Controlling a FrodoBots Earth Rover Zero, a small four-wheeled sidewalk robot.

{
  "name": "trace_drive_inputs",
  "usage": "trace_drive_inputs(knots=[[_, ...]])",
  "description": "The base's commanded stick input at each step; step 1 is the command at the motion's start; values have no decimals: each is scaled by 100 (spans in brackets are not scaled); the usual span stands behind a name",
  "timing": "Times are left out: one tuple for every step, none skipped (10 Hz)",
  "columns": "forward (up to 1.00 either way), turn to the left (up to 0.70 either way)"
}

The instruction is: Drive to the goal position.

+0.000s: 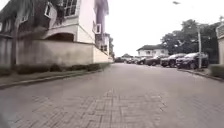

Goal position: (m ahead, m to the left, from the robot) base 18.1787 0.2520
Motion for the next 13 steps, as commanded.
trace_drive_inputs(knots=[[70, 0], [70, 0], [70, 0], [70, 0], [70, 0], [70, 0], [70, 0], [70, 0], [70, 0], [70, 0], [70, 0], [70, 0], [70, 0]])
